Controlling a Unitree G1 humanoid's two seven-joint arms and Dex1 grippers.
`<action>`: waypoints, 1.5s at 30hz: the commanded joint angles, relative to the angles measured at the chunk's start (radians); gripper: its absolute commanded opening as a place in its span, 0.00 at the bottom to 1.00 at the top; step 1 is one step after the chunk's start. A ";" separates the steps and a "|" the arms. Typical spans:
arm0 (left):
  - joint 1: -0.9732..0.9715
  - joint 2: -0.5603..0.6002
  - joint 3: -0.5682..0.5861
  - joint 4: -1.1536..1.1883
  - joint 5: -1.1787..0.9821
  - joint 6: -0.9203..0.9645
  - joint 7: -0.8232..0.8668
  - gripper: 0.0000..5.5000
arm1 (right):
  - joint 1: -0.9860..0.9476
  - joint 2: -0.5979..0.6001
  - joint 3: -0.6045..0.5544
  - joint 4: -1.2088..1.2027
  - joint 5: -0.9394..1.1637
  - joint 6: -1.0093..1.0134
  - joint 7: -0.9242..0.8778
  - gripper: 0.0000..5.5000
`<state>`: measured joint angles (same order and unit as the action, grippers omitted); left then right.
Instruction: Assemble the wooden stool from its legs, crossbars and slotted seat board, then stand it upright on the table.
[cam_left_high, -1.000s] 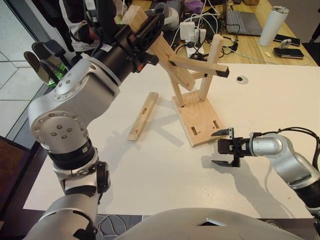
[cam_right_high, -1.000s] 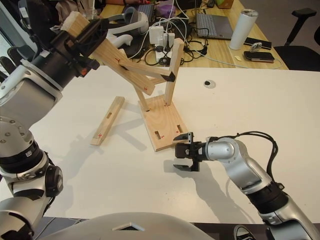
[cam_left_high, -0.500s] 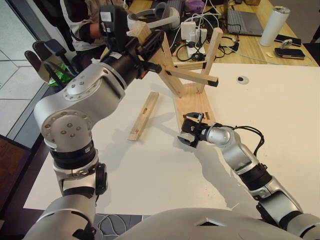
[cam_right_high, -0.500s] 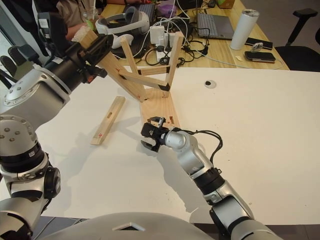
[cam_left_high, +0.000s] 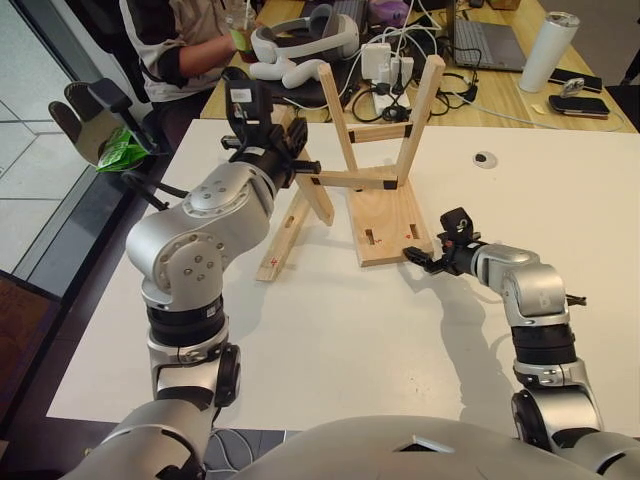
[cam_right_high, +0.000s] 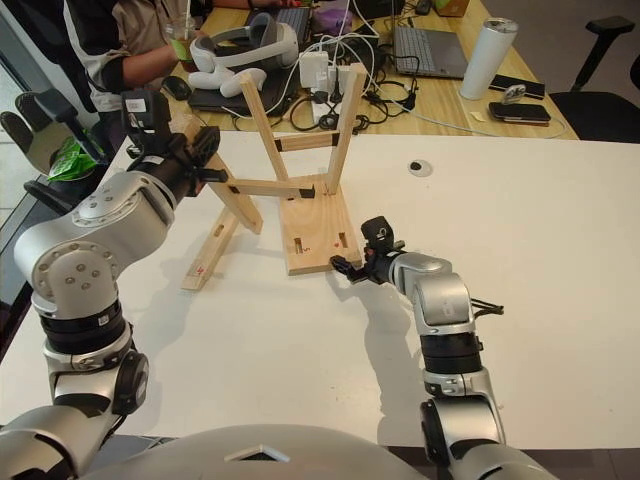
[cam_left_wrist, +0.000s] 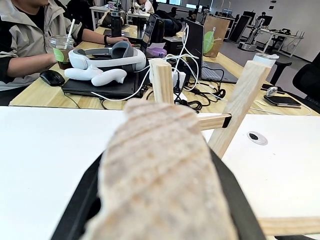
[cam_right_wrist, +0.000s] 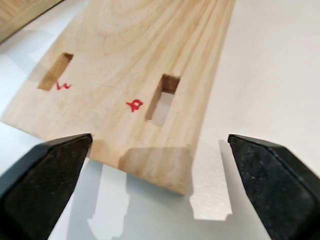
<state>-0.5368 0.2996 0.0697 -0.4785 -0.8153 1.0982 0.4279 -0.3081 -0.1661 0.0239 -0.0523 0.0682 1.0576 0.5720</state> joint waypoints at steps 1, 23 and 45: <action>-0.017 -0.014 0.040 -0.005 0.026 0.018 -0.021 0.19 | 0.028 0.042 0.036 -0.074 0.087 0.109 0.000 0.92; 0.264 -0.011 -0.039 -0.056 0.254 -0.269 -0.393 0.19 | 0.087 -0.020 -0.118 -0.251 0.297 0.058 -0.088 0.92; 0.103 -0.059 0.019 0.008 0.248 0.182 -0.358 0.19 | 0.116 -0.062 -0.080 -0.249 0.313 0.020 -0.163 0.92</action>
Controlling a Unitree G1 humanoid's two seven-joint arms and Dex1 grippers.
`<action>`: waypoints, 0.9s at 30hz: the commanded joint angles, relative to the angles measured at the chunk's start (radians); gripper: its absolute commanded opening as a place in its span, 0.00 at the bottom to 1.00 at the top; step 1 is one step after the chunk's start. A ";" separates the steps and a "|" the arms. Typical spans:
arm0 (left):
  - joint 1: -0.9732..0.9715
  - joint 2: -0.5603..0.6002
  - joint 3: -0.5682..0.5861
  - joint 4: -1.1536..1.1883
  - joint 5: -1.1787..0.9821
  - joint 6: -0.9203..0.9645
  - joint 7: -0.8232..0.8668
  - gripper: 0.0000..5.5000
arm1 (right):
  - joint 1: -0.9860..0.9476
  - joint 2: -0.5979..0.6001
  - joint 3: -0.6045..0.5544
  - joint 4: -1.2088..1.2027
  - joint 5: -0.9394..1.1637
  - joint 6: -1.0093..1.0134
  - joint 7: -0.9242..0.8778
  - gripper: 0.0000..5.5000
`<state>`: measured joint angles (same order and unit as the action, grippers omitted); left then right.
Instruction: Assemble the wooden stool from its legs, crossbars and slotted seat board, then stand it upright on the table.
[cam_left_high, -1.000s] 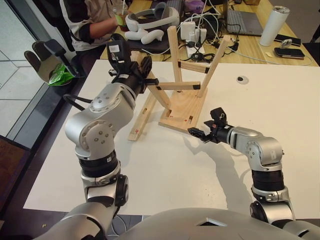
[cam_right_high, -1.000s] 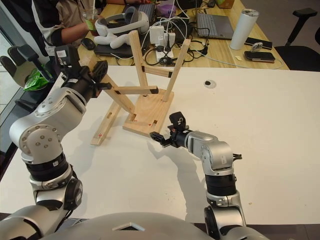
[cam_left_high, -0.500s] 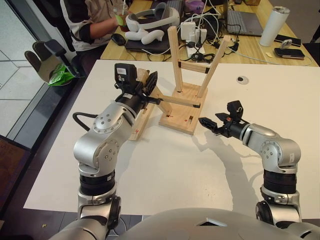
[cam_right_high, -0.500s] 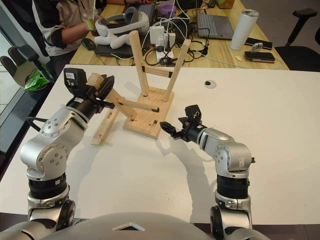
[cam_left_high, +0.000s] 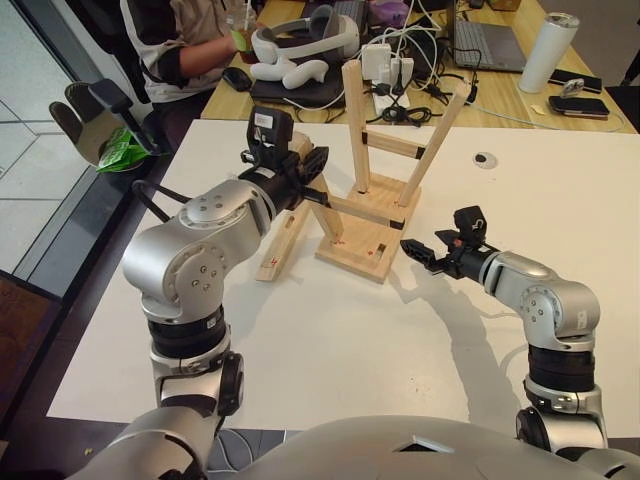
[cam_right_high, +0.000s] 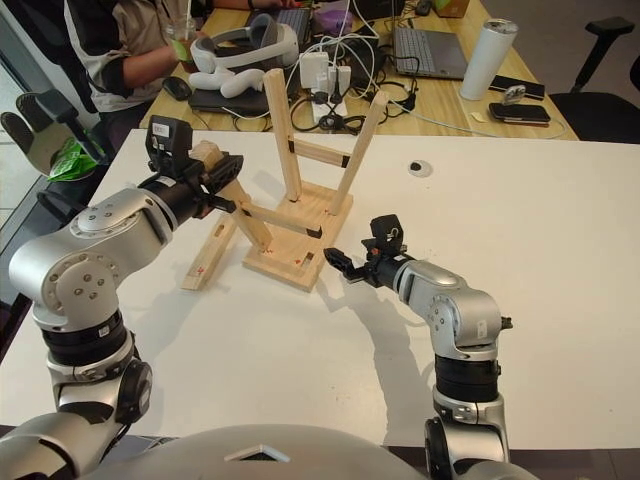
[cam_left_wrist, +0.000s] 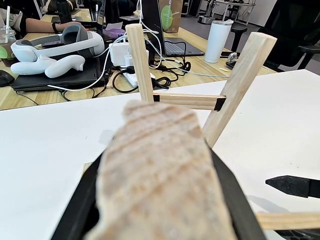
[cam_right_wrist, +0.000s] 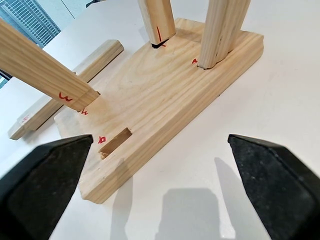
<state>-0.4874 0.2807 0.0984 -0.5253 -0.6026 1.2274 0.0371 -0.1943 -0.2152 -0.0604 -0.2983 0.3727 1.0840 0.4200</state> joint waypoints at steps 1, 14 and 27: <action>0.062 -0.054 -0.014 0.063 0.045 0.045 0.038 0.19 | 0.004 -0.014 0.005 -0.002 0.008 -0.008 -0.014 0.92; 0.151 -0.064 -0.188 -0.038 0.174 -0.041 0.037 0.19 | 0.059 -0.001 0.030 -0.041 0.001 -0.035 -0.061 0.92; 0.050 -0.160 -0.013 0.026 0.161 -0.043 0.036 0.19 | 0.111 0.023 -0.036 0.033 -0.342 -0.471 -0.486 0.92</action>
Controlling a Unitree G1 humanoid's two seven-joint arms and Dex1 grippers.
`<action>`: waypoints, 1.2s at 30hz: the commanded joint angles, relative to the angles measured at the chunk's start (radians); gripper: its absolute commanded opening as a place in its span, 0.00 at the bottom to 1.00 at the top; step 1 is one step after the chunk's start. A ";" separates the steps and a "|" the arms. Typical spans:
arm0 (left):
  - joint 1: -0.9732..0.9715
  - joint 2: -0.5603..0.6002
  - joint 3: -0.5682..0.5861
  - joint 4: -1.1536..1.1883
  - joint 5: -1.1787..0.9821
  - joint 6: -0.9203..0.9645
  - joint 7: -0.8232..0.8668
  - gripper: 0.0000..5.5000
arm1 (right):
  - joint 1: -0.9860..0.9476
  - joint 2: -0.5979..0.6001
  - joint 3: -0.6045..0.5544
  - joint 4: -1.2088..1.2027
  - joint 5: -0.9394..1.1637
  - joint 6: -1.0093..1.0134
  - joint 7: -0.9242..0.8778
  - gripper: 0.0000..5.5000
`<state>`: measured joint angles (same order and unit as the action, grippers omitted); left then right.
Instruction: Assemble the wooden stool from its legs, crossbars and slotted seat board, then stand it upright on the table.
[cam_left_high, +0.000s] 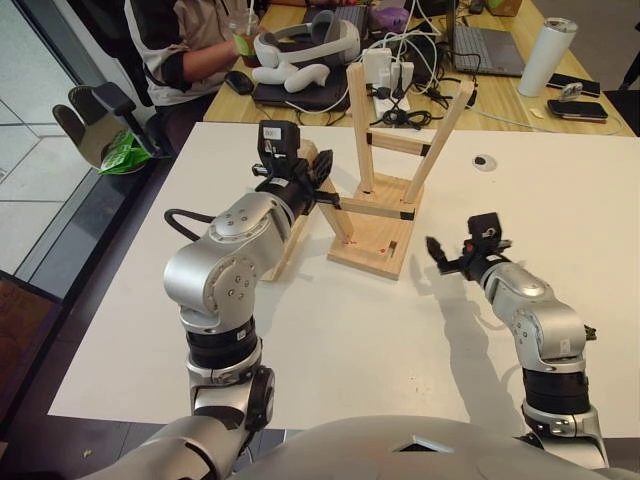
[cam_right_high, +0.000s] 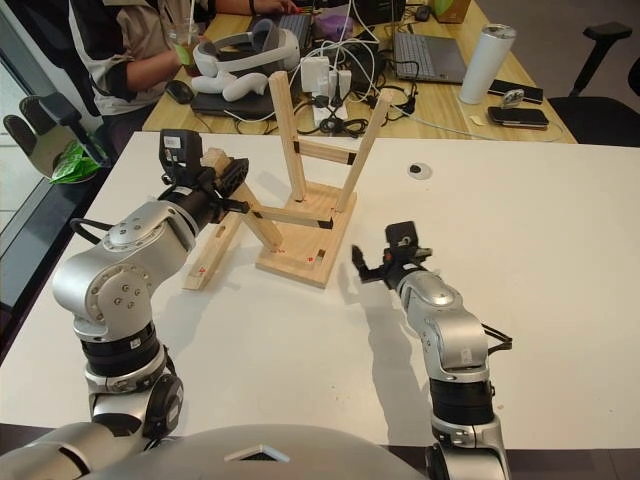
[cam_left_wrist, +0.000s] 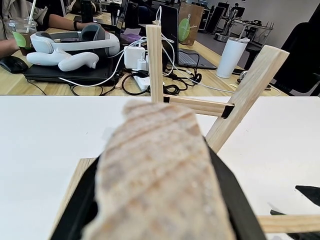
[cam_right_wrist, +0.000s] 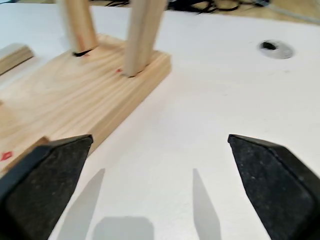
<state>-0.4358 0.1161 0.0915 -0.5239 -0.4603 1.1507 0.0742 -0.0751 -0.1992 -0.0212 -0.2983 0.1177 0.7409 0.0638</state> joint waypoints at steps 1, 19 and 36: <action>0.000 0.004 -0.005 0.022 0.019 0.035 -0.002 0.19 | -0.013 0.010 -0.098 0.041 -0.102 -0.168 -0.157 0.92; -0.229 -0.061 0.193 -0.005 -0.005 -0.147 0.057 0.37 | 0.135 0.149 -0.064 0.084 -0.162 -0.454 -0.223 0.92; -0.093 0.073 -0.194 0.128 0.141 -0.145 -0.062 0.37 | 0.112 0.153 -0.036 0.156 -0.192 -0.478 -0.214 0.92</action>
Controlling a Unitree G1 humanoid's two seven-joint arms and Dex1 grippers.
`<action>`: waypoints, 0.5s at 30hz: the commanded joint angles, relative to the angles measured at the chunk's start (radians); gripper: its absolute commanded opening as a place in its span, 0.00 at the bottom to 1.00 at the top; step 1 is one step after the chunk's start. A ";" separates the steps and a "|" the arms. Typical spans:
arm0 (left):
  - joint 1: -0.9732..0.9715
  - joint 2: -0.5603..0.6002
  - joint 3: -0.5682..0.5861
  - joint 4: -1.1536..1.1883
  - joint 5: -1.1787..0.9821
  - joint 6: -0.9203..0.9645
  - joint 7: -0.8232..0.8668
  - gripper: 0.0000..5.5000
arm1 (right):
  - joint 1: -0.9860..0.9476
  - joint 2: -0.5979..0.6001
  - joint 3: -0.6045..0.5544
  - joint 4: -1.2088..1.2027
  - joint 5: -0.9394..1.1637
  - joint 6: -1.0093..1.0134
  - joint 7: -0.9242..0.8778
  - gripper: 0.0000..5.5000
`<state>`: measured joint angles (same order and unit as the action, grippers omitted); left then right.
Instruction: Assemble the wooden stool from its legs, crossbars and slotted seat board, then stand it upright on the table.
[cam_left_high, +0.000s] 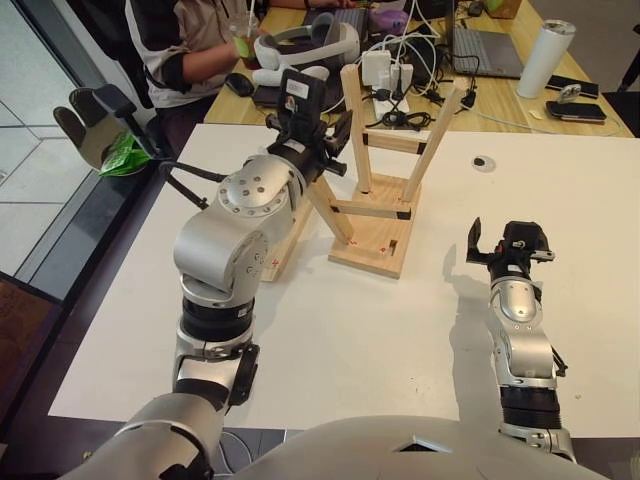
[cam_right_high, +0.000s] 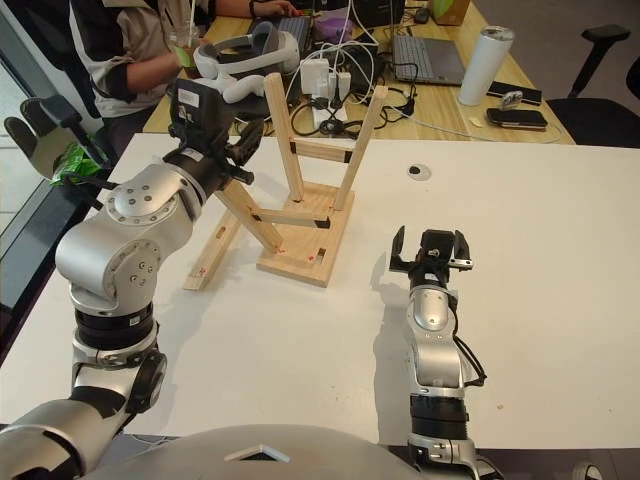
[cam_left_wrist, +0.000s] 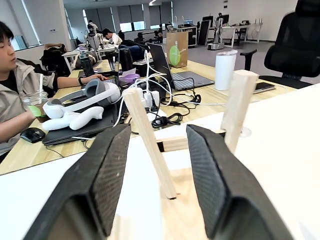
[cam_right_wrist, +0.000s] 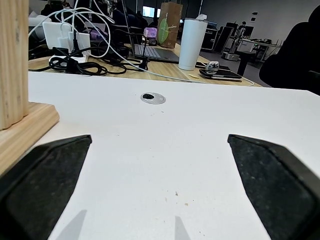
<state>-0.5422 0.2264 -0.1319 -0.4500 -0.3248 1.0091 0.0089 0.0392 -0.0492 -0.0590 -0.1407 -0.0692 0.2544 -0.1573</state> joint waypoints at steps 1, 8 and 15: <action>-0.022 -0.054 0.066 0.050 0.004 -0.032 0.011 0.37 | 0.000 0.004 0.002 -0.005 -0.005 0.010 0.007 0.92; -0.307 -0.099 0.327 -0.014 -0.082 -0.078 0.057 0.37 | 0.012 0.010 -0.002 -0.018 -0.003 0.017 0.009 0.92; -0.070 0.079 0.053 0.085 0.043 0.032 -0.022 0.37 | 0.011 0.008 -0.005 -0.018 -0.005 0.019 0.012 0.92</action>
<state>-0.7452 0.2494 0.0927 -0.4151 -0.3227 0.9580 0.0309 0.0442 -0.0412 -0.0613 -0.1501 -0.0675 0.2605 -0.1451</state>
